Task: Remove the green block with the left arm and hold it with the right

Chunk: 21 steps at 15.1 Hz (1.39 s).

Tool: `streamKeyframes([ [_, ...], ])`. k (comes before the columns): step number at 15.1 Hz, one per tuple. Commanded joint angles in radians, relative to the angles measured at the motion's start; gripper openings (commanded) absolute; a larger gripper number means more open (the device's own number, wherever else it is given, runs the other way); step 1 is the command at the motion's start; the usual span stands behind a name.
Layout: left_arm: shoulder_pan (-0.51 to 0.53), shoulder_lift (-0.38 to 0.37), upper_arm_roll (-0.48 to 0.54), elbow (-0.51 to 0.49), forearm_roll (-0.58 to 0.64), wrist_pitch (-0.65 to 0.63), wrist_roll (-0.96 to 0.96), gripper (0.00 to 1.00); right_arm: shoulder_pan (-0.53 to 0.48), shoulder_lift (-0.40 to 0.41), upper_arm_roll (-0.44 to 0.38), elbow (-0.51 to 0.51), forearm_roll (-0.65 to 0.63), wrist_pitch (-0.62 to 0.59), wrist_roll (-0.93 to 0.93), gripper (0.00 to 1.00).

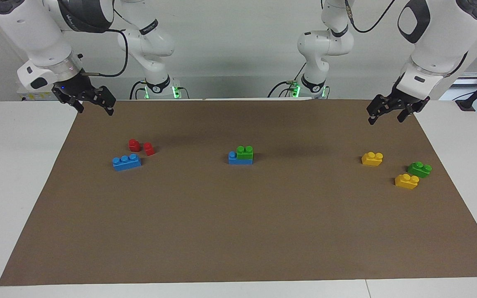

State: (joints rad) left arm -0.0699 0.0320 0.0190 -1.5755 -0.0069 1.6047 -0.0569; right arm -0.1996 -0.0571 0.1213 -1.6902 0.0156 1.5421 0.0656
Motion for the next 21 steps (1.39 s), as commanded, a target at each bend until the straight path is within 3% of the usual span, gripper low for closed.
streamKeyframes([
  [1,0.010,-0.032,-0.004,-0.040,-0.013,0.024,0.017,1.00,-0.011,-0.021,0.006,-0.029,-0.002,0.026,-0.027,1.00],
  [21,-0.002,-0.038,-0.005,-0.041,-0.013,0.018,0.003,1.00,-0.001,-0.021,0.006,-0.026,-0.002,0.026,-0.023,1.00],
])
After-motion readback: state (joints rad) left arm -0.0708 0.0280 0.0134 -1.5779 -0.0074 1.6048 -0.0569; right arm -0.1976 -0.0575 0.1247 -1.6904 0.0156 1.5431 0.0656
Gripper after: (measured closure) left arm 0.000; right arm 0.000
